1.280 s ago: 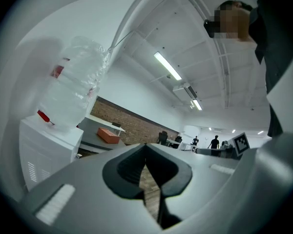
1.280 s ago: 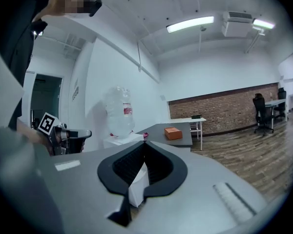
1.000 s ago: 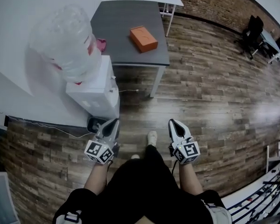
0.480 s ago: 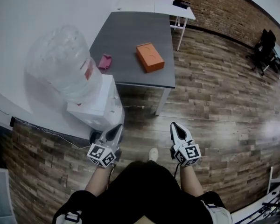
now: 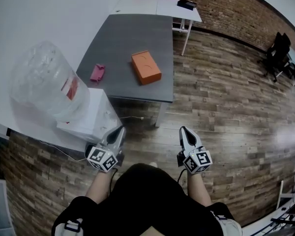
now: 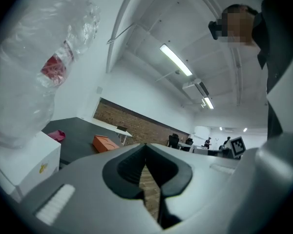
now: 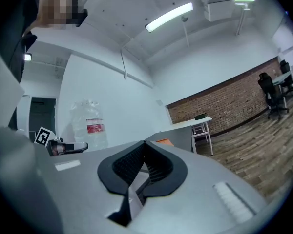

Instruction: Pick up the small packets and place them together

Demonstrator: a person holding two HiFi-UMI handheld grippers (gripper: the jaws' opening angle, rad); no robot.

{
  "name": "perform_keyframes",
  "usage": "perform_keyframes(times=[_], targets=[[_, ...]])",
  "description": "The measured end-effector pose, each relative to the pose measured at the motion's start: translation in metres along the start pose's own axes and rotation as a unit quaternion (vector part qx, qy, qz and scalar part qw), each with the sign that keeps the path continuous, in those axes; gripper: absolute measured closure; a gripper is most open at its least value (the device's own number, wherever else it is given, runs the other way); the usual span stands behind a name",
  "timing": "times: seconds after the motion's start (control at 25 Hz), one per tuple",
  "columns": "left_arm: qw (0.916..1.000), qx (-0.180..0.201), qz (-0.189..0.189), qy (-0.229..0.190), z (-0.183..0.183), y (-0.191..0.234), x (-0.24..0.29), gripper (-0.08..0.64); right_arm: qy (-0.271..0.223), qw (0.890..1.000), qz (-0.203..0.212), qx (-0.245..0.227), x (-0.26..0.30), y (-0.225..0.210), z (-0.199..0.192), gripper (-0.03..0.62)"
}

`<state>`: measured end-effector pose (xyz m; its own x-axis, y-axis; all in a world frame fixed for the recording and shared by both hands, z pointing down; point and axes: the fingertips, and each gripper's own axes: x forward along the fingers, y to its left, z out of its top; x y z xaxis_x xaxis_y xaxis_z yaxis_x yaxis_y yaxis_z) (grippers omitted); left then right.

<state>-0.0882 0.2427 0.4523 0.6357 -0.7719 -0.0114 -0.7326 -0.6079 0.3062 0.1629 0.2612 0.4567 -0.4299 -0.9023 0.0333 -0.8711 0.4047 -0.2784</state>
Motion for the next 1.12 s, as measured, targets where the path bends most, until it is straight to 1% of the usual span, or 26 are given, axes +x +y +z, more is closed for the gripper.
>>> perform_keyframes(times=[0.08, 0.2, 0.36, 0.48, 0.56, 0.76, 0.84, 0.92, 1.0, 1.12], targets=[[0.9998, -0.015, 0.008, -0.01, 0.003, 0.001, 0.009, 0.561, 0.002, 1.0, 0.003, -0.004, 0.003, -0.008, 0.003, 0.591], [0.9996, -0.021, 0.015, -0.01, 0.005, 0.002, 0.019, 0.561, 0.01, 1.0, 0.007, -0.01, 0.009, -0.02, 0.004, 0.591], [0.9996, -0.016, 0.022, 0.006, 0.003, 0.016, 0.027, 0.561, 0.017, 1.0, 0.004, 0.005, 0.025, -0.03, -0.002, 0.589], [0.9995, -0.013, 0.028, 0.009, 0.004, 0.036, 0.039, 0.561, 0.021, 1.0, 0.001, 0.015, 0.044, -0.037, -0.006, 0.59], [0.9996, -0.014, 0.022, 0.01, 0.007, 0.045, 0.055, 0.561, 0.025, 1.0, -0.004, 0.015, 0.057, -0.043, -0.003, 0.59], [0.9997, -0.015, -0.008, 0.017, 0.01, 0.069, 0.106, 0.561, 0.022, 0.999, -0.028, 0.004, 0.088, -0.065, 0.011, 0.589], [0.9997, -0.011, -0.019, 0.011, 0.017, 0.078, 0.126, 0.561, 0.018, 0.999, -0.035, 0.006, 0.103, -0.075, 0.017, 0.589], [0.9995, 0.0, -0.03, 0.004, 0.029, 0.088, 0.146, 0.561, 0.009, 0.999, -0.04, 0.014, 0.123, -0.082, 0.025, 0.59], [0.9992, 0.01, -0.039, 0.001, 0.039, 0.101, 0.163, 0.561, -0.002, 0.999, -0.04, 0.018, 0.147, -0.083, 0.034, 0.591], [0.9987, 0.014, -0.048, -0.002, 0.05, 0.119, 0.183, 0.561, -0.009, 0.999, -0.031, 0.011, 0.18, -0.078, 0.045, 0.591]])
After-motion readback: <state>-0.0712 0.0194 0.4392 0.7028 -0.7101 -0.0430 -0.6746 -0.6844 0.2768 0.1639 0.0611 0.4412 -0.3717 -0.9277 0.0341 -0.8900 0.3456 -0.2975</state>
